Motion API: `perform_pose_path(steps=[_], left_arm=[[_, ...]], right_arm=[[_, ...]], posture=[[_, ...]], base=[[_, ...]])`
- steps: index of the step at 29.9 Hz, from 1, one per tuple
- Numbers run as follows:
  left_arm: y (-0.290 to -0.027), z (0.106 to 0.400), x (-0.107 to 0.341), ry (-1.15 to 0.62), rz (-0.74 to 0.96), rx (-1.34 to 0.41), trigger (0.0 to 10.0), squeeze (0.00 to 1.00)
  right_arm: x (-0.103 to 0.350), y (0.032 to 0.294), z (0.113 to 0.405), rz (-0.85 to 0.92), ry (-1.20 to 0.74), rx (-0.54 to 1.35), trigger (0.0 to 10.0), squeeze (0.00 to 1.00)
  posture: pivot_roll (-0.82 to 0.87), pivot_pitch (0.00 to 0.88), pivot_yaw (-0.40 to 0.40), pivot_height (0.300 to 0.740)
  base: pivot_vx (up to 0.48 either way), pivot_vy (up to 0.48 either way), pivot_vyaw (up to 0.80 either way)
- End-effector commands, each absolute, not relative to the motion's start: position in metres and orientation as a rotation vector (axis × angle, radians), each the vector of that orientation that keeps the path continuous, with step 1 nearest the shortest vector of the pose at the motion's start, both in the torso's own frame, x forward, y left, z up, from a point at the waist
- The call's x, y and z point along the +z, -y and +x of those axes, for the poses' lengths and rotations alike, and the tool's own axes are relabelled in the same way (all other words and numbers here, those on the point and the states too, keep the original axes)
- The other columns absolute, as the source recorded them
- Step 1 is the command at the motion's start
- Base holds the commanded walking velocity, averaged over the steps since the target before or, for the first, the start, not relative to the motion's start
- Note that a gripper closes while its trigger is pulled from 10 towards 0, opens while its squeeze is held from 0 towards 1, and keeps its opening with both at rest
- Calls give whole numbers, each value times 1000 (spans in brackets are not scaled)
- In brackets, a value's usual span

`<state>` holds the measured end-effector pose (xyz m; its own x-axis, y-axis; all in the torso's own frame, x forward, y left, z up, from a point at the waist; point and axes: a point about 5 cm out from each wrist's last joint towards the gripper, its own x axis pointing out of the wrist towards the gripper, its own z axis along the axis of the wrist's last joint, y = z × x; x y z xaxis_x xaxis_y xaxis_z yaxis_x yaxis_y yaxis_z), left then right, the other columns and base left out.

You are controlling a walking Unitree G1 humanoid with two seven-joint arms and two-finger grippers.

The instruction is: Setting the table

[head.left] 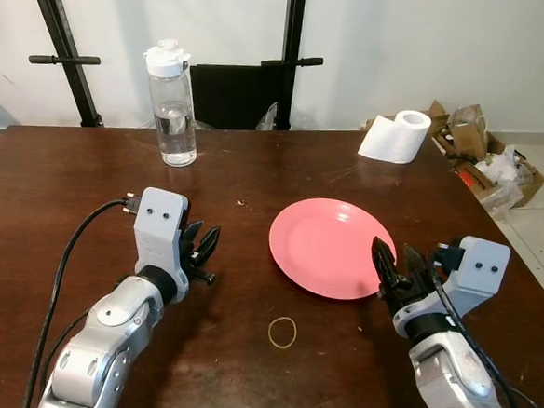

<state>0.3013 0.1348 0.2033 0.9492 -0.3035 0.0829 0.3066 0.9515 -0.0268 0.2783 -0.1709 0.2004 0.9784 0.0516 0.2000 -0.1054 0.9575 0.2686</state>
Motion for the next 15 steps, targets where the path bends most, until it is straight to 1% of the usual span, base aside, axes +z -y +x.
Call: perform_pose_path(steps=[1,15], left_arm=[[-136,301,199,64,-37,-299,10000,0],[-136,302,199,64,-34,-297,10000,0]], right_arm=[[194,172,279,288,160,75,10000,0],[192,171,278,287,156,75,10000,0]], posture=[[17,113,100,740],[18,114,105,740]], base=[[-292,0,0],[-292,0,0]])
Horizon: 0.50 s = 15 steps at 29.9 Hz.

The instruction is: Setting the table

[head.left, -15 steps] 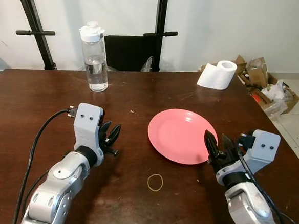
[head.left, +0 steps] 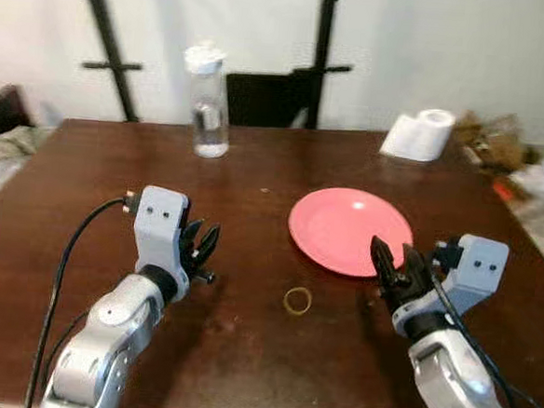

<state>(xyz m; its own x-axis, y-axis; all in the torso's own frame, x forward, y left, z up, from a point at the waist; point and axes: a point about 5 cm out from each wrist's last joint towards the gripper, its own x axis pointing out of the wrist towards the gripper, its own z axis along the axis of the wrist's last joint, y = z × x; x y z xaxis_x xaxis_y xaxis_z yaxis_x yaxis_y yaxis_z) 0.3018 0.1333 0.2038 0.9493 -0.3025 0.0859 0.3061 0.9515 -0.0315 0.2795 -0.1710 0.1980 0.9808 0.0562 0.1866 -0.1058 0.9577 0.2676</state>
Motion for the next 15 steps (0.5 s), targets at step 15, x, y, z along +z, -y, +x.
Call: perform_pose_path(steps=[15], left_arm=[[-137,303,200,62,-34,-296,10000,0]], right_arm=[[192,171,278,286,153,77,10000,0]], posture=[[18,117,106,740]], base=[[-292,0,0]])
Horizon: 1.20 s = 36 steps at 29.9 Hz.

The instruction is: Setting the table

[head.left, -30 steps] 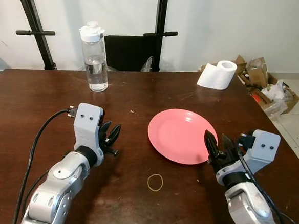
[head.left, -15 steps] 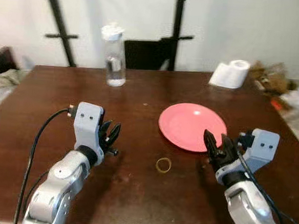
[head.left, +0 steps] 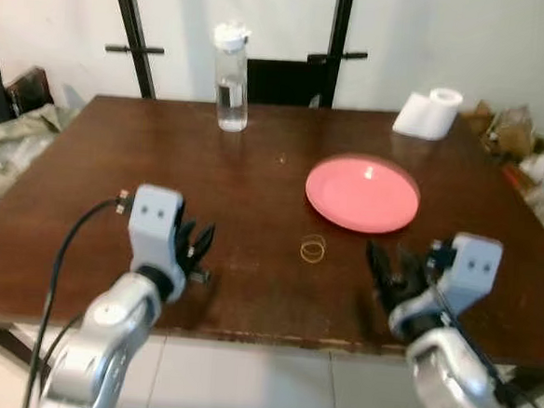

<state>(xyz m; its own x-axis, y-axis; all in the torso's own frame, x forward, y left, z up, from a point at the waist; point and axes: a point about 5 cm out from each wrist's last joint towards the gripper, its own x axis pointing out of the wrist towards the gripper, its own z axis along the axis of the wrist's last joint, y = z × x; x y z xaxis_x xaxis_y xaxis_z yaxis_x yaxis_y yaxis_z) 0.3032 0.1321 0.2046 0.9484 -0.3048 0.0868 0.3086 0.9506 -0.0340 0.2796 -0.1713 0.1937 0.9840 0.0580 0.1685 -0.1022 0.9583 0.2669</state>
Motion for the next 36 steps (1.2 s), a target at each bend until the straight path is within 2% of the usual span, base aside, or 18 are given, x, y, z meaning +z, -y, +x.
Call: perform_pose_path(steps=[1,17,27,36], left_arm=[[-137,303,200,62,-34,-296,10000,0],[-137,302,200,63,-34,-295,10000,0],[-137,304,199,46,-50,-285,10000,0],[-138,305,198,43,-57,-273,10000,0]], right_arm=[[192,171,278,286,153,77,10000,0],[192,171,277,286,153,78,10000,0],[191,170,278,279,140,88,10000,0],[189,167,277,246,124,123,10000,0]], posture=[[18,117,106,740],[18,118,105,740],[18,116,106,740],[18,115,106,740]], base=[[-292,0,0],[-287,0,0],[0,0,0],[0,0,750]])
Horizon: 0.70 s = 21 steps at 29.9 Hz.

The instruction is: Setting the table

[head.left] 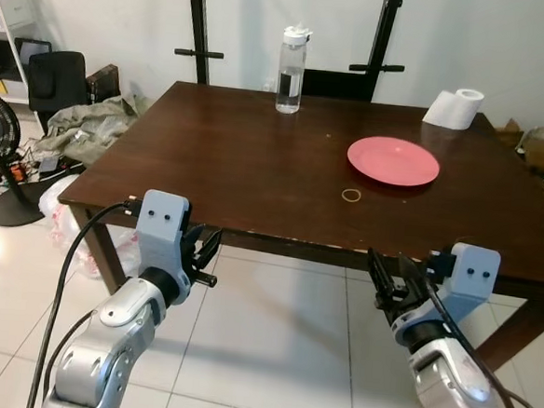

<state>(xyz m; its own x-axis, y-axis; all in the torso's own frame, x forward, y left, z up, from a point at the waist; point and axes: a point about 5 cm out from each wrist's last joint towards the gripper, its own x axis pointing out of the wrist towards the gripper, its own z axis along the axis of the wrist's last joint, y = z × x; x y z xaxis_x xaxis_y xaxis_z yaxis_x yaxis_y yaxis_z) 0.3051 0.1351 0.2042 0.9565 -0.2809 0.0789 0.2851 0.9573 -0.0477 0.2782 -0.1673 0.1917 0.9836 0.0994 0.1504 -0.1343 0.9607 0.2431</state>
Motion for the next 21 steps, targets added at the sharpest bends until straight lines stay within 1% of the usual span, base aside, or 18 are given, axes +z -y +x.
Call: perform_pose_path(steps=[1,21], left_arm=[[-138,305,198,42,-56,-270,10000,0],[-141,308,193,15,-43,-209,10000,0]], right_arm=[[189,167,277,247,125,123,10000,0],[190,165,276,264,131,148,10000,0]], posture=[[17,111,106,740],[17,110,106,740]], base=[[0,0,788],[0,0,787]])
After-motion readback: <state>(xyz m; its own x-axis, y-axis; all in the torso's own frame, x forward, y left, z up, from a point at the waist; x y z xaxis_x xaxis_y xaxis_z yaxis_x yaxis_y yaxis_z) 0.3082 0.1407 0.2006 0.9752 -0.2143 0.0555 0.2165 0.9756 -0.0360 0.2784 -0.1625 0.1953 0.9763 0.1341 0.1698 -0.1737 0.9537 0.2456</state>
